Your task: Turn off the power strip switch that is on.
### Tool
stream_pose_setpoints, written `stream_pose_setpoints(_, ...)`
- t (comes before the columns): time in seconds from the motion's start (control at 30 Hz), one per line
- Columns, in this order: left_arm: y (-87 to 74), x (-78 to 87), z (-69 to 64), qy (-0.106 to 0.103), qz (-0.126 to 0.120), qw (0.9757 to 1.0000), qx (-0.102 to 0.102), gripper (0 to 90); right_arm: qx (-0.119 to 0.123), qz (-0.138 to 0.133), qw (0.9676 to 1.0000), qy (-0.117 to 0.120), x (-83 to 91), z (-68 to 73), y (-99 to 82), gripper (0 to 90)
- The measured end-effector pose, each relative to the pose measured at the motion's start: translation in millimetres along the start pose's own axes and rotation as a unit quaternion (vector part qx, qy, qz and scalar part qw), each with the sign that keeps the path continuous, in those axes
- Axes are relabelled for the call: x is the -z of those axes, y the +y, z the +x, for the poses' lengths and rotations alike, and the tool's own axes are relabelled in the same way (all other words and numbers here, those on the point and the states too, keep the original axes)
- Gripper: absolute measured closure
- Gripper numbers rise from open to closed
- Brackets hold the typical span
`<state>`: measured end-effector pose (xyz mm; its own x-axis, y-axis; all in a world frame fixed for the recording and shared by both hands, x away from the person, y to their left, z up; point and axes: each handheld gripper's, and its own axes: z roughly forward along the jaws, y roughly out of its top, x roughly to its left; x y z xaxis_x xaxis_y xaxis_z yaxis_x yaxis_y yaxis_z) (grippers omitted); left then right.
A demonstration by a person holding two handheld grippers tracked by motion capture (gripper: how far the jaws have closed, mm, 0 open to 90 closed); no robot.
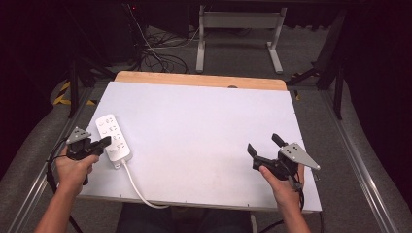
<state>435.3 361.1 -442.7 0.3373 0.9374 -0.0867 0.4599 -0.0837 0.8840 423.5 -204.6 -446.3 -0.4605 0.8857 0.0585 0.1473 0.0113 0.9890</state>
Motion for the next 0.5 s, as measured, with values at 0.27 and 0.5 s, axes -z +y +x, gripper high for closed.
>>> stream_pose_setpoints(0.27,-0.6,42.6,0.4,0.039,-0.156,0.9867,0.024,90.0,-0.002,-0.008,1.0000,-0.003,5.3,-0.9,2.3,6.3)
stream_pose_setpoints(0.5,-1.9,53.9,9.8,0.075,-0.212,0.9719,0.070,90.0,-0.008,-0.007,0.9999,-0.002,4.6,-3.3,1.6,6.4)
